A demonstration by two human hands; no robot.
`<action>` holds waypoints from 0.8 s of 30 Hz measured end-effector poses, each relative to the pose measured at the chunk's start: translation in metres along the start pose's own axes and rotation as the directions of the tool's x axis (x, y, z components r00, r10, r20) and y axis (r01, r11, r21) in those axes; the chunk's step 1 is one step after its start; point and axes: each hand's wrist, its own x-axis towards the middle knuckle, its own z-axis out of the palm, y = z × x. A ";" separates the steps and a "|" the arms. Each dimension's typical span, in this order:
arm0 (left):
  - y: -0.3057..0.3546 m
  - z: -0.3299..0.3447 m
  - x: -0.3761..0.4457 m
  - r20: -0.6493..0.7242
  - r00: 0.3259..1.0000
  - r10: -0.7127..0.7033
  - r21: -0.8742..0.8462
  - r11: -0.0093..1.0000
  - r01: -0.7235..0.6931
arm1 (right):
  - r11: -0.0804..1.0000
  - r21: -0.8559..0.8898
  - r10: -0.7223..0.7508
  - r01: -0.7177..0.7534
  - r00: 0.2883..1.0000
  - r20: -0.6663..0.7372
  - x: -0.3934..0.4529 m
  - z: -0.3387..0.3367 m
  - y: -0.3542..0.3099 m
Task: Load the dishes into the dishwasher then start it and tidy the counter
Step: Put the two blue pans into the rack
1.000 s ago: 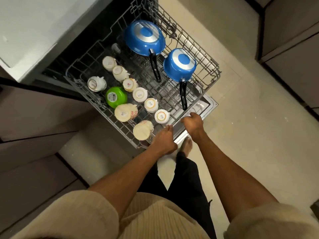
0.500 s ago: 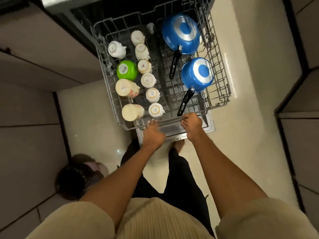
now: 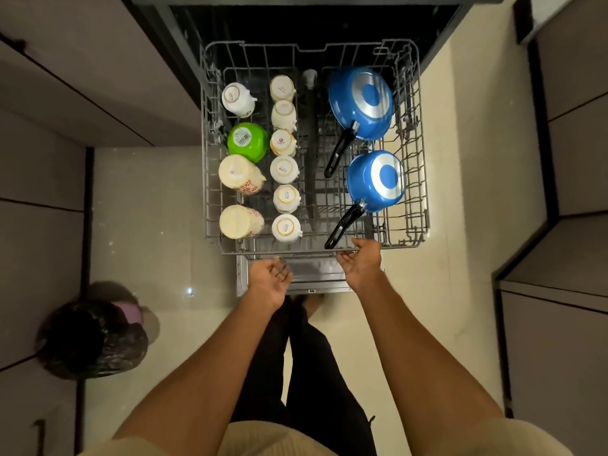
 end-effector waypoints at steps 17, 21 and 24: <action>0.058 0.037 0.011 0.100 0.988 -0.116 -0.281 0.950 0.140 | 0.995 0.098 0.040 -0.033 0.997 -0.070 0.004 0.054 -0.060; 0.095 0.068 0.019 0.124 0.990 -0.074 -0.302 0.947 0.108 | 0.994 0.110 -0.022 0.018 0.999 0.044 0.005 0.080 -0.088; 0.117 0.095 0.022 0.180 0.983 -0.039 -0.320 0.943 0.096 | 0.994 0.081 -0.087 0.078 0.990 0.113 0.007 0.096 -0.113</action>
